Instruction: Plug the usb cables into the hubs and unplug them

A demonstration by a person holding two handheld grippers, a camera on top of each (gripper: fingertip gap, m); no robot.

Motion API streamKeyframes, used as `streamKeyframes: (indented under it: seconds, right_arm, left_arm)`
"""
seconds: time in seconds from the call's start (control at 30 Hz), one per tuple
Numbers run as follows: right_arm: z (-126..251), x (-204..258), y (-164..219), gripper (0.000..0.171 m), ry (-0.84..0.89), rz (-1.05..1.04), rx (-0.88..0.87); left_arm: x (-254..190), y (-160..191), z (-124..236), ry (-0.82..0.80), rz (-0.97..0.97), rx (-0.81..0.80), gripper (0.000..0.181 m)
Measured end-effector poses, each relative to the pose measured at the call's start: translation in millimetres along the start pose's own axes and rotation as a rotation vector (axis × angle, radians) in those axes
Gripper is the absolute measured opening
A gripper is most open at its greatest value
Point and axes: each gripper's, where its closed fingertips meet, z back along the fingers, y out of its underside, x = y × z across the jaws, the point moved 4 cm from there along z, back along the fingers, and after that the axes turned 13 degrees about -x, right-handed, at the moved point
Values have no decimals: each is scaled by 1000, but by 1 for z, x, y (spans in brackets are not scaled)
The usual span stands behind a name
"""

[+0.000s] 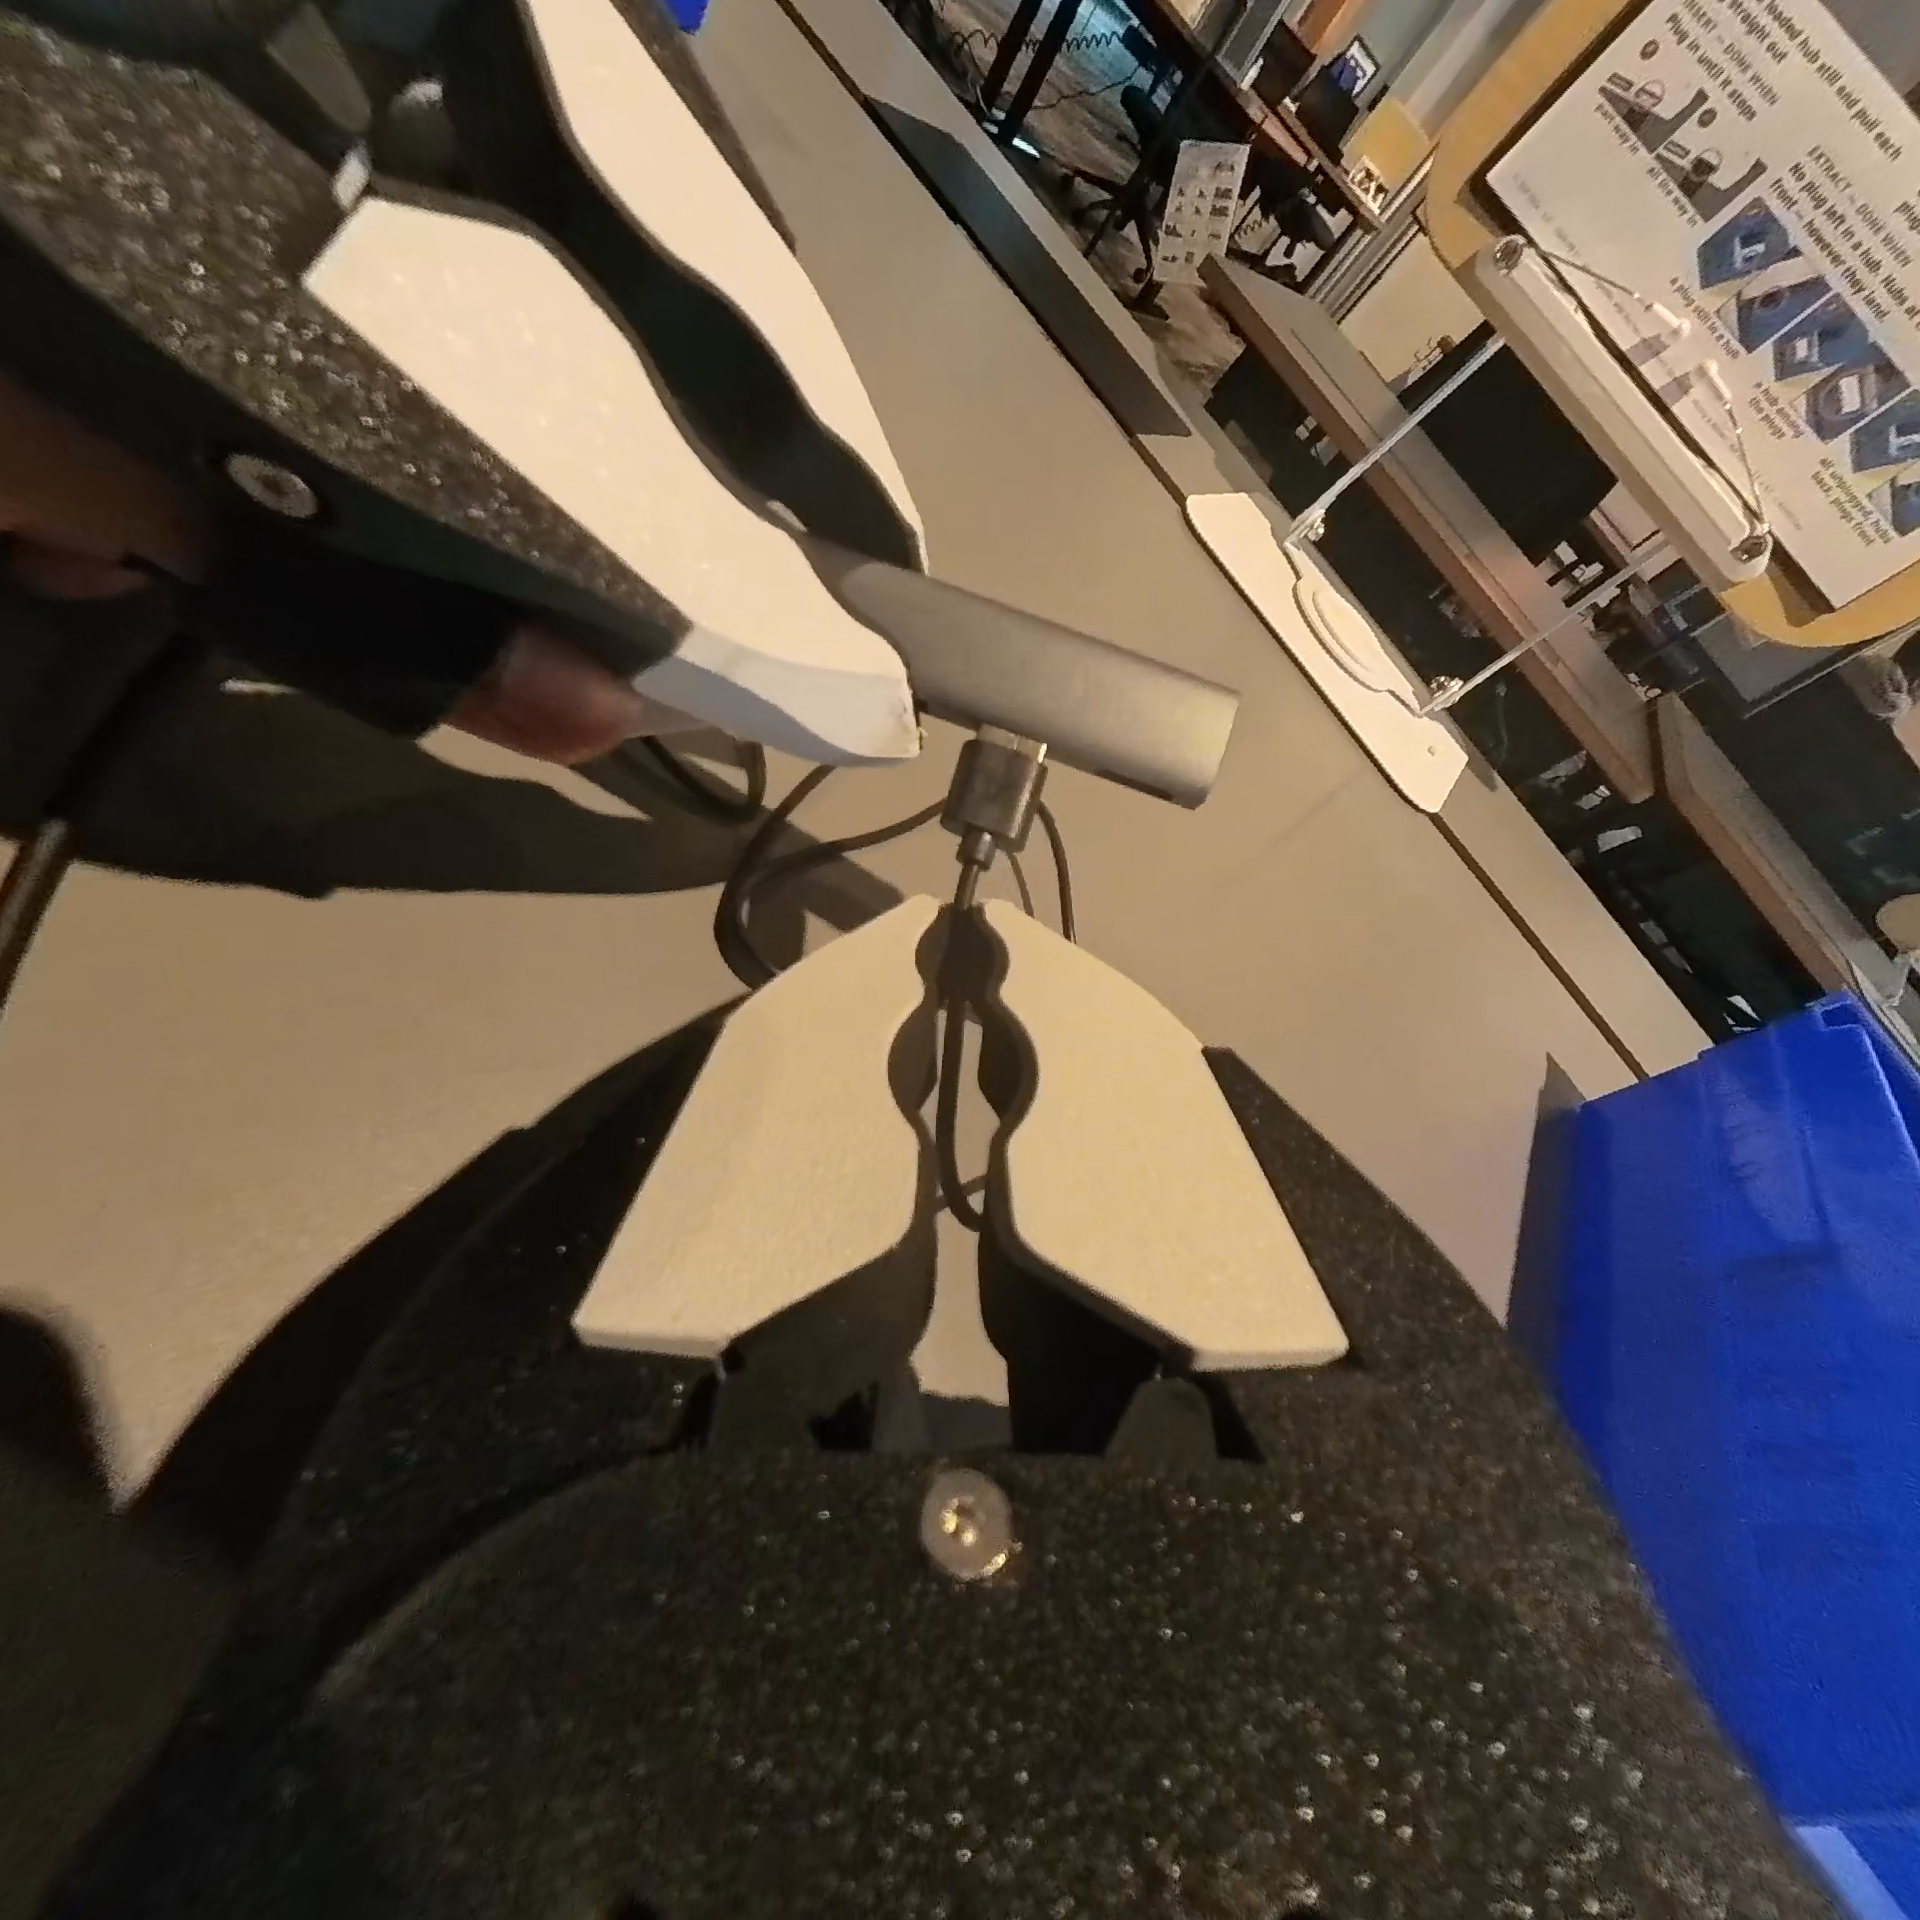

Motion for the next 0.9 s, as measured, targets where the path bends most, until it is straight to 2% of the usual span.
streamKeyframes:
  seconds: [0.9]
  right_arm:
    - [3, -6, 3, 2, 59, -24, 41]
  left_arm:
    - [-5, -2, -12, -97, 16, 31, 26]
